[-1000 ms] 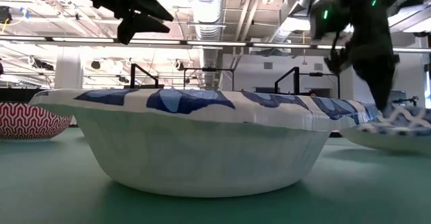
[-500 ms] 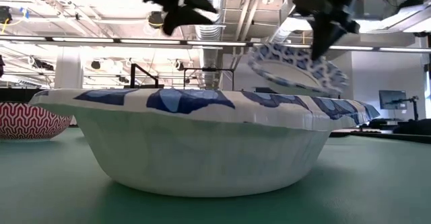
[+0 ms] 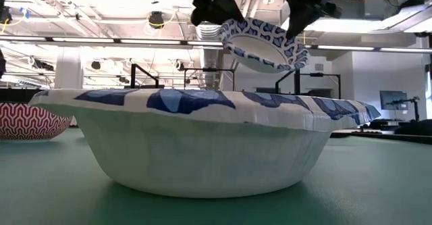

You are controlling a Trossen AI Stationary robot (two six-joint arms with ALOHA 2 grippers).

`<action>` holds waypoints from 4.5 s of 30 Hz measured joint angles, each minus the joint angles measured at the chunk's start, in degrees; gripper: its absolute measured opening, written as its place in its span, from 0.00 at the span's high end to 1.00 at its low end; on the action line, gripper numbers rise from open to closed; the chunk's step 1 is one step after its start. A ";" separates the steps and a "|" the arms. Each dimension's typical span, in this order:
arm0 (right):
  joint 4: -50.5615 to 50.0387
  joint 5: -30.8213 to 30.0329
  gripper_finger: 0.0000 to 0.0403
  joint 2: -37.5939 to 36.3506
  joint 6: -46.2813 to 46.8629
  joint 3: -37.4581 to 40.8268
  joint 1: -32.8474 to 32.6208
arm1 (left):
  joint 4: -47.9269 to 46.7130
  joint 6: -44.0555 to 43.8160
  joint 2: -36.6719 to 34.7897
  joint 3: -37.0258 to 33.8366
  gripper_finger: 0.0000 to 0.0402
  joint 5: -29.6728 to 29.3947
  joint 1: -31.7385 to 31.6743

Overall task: Place and stack bowls onto a shelf
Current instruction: Stack the top white patterned bowl on top of the other white patterned bowl on the shelf, then stack the right white patterned bowl on top of the other white patterned bowl on the shelf

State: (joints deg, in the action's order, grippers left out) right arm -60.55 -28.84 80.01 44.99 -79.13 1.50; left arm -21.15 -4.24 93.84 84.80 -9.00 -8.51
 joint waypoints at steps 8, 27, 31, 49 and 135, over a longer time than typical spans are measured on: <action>-0.03 0.00 0.93 -0.13 0.02 0.00 -0.29 | -2.37 -1.26 1.03 0.89 0.78 -3.49 -0.52; -2.60 -5.82 0.67 -8.90 -0.44 0.02 0.15 | 2.79 -8.96 1.59 0.89 1.00 -9.63 -12.79; -2.57 -5.90 0.62 -12.09 -0.42 0.02 0.15 | 6.95 -13.32 3.83 0.61 1.00 -4.97 -18.02; -13.43 -6.25 0.60 -14.65 9.00 0.02 -2.34 | 10.71 -19.58 14.94 0.58 0.85 6.22 -21.89; 5.86 38.52 0.90 2.52 44.12 27.87 -35.52 | -5.30 10.46 -3.78 0.34 0.49 21.84 -14.45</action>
State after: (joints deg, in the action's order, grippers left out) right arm -54.69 9.68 82.53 89.12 -51.26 -34.02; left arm -26.45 6.22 90.06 85.14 12.84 -22.96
